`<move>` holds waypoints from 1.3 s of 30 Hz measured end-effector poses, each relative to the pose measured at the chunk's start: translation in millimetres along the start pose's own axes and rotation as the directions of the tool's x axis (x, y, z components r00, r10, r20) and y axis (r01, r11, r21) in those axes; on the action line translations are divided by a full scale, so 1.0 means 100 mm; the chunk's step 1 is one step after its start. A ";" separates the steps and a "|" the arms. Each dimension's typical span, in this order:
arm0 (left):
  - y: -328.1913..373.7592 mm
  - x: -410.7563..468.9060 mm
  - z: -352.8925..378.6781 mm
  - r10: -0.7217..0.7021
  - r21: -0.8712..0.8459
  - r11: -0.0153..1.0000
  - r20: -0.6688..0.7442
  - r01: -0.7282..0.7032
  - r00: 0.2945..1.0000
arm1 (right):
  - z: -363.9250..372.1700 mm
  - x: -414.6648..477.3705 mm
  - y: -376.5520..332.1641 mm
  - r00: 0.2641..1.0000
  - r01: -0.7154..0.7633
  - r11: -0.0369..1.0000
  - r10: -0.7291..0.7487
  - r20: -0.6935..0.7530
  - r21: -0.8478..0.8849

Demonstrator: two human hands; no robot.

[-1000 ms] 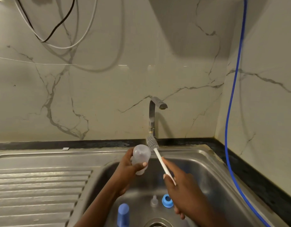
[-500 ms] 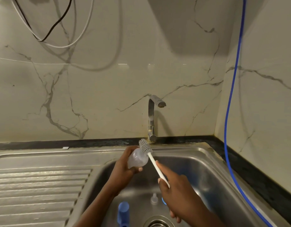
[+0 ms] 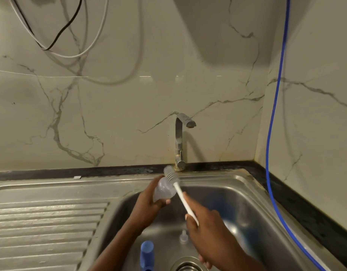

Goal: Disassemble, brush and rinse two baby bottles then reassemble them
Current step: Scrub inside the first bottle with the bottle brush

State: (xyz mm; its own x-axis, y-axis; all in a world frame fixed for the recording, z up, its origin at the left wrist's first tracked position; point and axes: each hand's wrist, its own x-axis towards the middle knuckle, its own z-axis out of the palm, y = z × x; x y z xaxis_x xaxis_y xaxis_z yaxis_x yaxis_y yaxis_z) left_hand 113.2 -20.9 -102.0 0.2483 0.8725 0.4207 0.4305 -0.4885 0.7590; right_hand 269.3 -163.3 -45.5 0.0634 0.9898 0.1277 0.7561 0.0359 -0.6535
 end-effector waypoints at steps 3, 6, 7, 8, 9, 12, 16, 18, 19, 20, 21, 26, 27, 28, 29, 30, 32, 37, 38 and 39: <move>-0.07 0.01 -0.05 -0.065 -0.002 0.998 0.011 0.065 0.998 | -0.05 -0.16 -0.13 1.000 0.001 0.998 -0.002 -0.004 -0.070; -0.02 0.00 0.04 -0.066 0.016 0.998 0.082 0.065 0.994 | -0.02 -0.11 -0.15 0.999 -0.003 0.997 0.006 0.036 -0.077; -0.01 0.00 0.08 -0.069 0.005 0.998 0.076 0.069 0.995 | 0.01 -0.07 -0.13 0.999 0.020 0.998 -0.017 0.045 -0.063; 0.01 -0.01 0.11 -0.074 0.000 0.997 0.069 0.074 0.995 | 0.04 -0.02 -0.09 0.999 0.036 0.998 -0.034 0.040 -0.049; 0.03 -0.01 0.13 -0.063 -0.008 0.998 0.058 0.064 0.996 | 0.07 0.02 -0.06 0.999 0.041 0.999 -0.041 0.025 -0.035; 0.04 -0.02 0.09 -0.039 -0.001 0.999 0.024 0.039 0.999 | 0.09 0.11 0.06 0.999 0.016 1.000 -0.016 -0.034 -0.011; -0.07 -0.02 -0.03 -0.050 -0.043 0.998 -0.018 0.049 0.999 | 0.12 0.05 0.14 1.000 0.018 1.000 -0.018 -0.003 -0.016; -0.13 -0.02 -0.07 -0.074 -0.041 0.996 -0.003 0.074 0.997 | 0.16 0.01 0.13 0.999 0.027 0.999 -0.026 0.027 -0.021; -0.13 -0.02 -0.07 -0.079 -0.041 0.996 0.005 0.079 0.997 | 0.16 0.01 0.12 0.999 0.024 1.000 -0.023 0.027 -0.015; -0.10 -0.02 -0.07 -0.069 -0.046 0.996 0.018 0.070 0.997 | 0.15 0.03 0.12 1.000 0.020 1.000 -0.020 0.018 -0.010; -0.06 -0.01 -0.05 -0.052 -0.044 0.998 0.033 0.054 0.998 | 0.12 0.06 0.12 1.000 0.016 1.000 -0.016 0.007 -0.004; -0.01 0.00 -0.02 0.021 -0.034 0.999 -0.002 -0.021 1.000 | 0.08 0.10 0.12 1.000 -0.005 0.999 0.005 0.000 0.048; -0.03 0.00 -0.03 0.013 -0.038 0.999 -0.014 -0.013 1.000 | 0.07 0.08 0.12 1.000 0.007 0.999 -0.008 0.003 0.039; -0.05 -0.01 -0.05 -0.001 -0.052 0.999 -0.022 -0.001 1.000 | 0.07 0.05 0.11 1.000 0.018 1.000 -0.019 0.008 0.021; -0.07 -0.01 -0.06 -0.019 -0.068 0.998 -0.028 0.017 0.999 | 0.05 0.00 0.07 1.000 0.021 1.000 -0.020 0.020 -0.009; -0.09 -0.01 -0.07 -0.033 -0.079 0.996 -0.028 0.030 0.999 | 0.03 -0.04 0.04 0.999 0.019 0.999 -0.017 0.032 -0.048; -0.08 -0.02 -0.05 -0.057 -0.074 0.996 0.023 0.058 0.998 | 0.02 -0.07 0.01 0.999 0.016 0.997 -0.013 0.038 -0.081; -0.01 -0.02 0.03 -0.027 -0.032 0.999 0.095 0.030 0.995 | 0.06 0.15 0.17 1.000 -0.025 1.000 0.025 0.007 0.013; 0.00 -0.02 0.03 -0.014 -0.043 0.999 0.093 0.018 0.996 | 0.06 0.17 0.20 0.999 -0.039 0.998 0.039 0.010 0.052; -0.01 -0.02 0.01 -0.012 -0.062 0.998 0.088 0.017 0.996 | 0.04 0.17 0.21 0.999 -0.047 0.994 0.045 0.018 0.099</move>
State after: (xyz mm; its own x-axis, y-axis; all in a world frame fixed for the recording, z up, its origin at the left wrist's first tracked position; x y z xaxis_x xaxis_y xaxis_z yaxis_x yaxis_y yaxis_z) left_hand 113.1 -22.0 -104.6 0.3190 0.8741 0.3663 0.3801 -0.4720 0.7955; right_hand 283.3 -145.2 -59.7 0.0860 0.9927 0.0847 0.6839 0.0030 -0.7296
